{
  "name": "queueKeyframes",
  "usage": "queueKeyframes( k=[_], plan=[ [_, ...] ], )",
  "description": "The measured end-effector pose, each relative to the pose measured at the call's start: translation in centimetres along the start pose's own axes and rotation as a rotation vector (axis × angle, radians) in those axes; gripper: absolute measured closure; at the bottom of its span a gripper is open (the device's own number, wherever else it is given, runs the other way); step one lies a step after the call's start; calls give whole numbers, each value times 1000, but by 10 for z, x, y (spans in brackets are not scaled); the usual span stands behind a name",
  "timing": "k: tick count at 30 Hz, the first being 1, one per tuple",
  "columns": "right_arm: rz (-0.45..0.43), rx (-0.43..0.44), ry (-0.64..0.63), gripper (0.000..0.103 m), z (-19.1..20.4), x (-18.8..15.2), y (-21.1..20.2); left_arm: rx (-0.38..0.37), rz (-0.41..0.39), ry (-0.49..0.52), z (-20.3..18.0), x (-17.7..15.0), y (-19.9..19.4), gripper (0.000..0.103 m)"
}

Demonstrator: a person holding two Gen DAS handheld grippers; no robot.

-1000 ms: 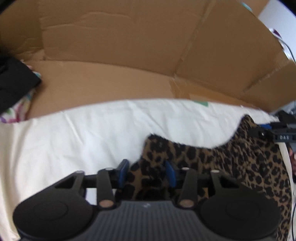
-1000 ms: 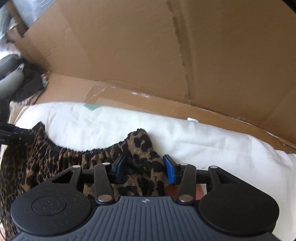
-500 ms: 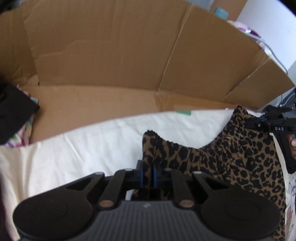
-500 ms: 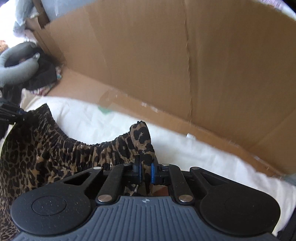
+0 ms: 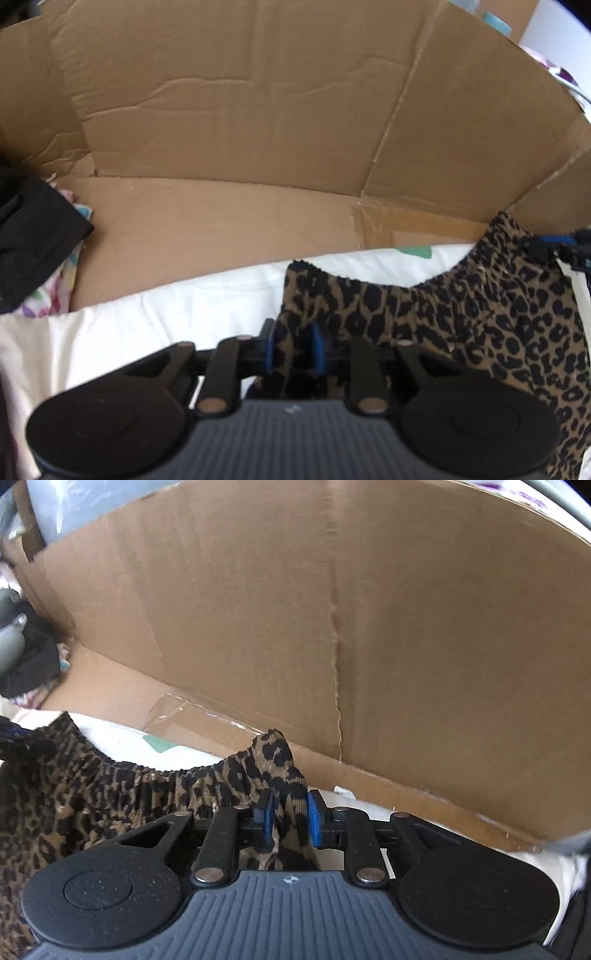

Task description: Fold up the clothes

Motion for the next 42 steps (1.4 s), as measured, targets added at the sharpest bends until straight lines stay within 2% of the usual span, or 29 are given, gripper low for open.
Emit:
queueKeyframes(
  k=[2, 8, 13, 16, 21, 26, 29, 32, 36, 40, 42],
  plan=[
    [-8, 9, 14, 73, -5, -3, -13, 3, -3, 7, 2, -1, -8, 78],
    [-44, 20, 107, 72, -21, -18, -67, -15, -29, 24, -13, 4, -49, 77],
    [-74, 30, 184, 71, -34, -31, -111, -52, -55, 19, -40, 3, -85, 76],
    [-92, 36, 230, 70, -42, -38, -138, -80, -79, 52, -65, 1, -111, 74],
    [-138, 25, 269, 66, -43, -70, -176, -116, -82, 73, -98, -13, -145, 74],
    [-131, 16, 325, 66, -46, -109, -199, -139, -72, 74, -128, -37, -172, 74],
    [-157, 10, 414, 66, -52, -128, -211, -155, -74, 99, -147, -55, -186, 74],
    [-176, 11, 507, 66, -60, -147, -220, -203, -37, 119, -169, -77, -196, 74],
    [-160, -2, 538, 66, -64, -169, -219, -235, -10, 107, -189, -101, -202, 73],
    [-135, 1, 541, 66, -62, -189, -213, -279, 5, 57, -204, -128, -202, 65],
    [-113, 2, 537, 66, -62, -198, -208, -298, 24, 66, -211, -144, -198, 65]
  ],
)
Point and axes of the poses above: each gripper's, at about its wrist camera, not at the fingertips, and y roughly the way its jaws point, z to its left, x to its top, the point moved 7 cm from there along y, roughly the way its jaws point, and after that the axes turned 13 degrees about -z, right-handed, at the moved point
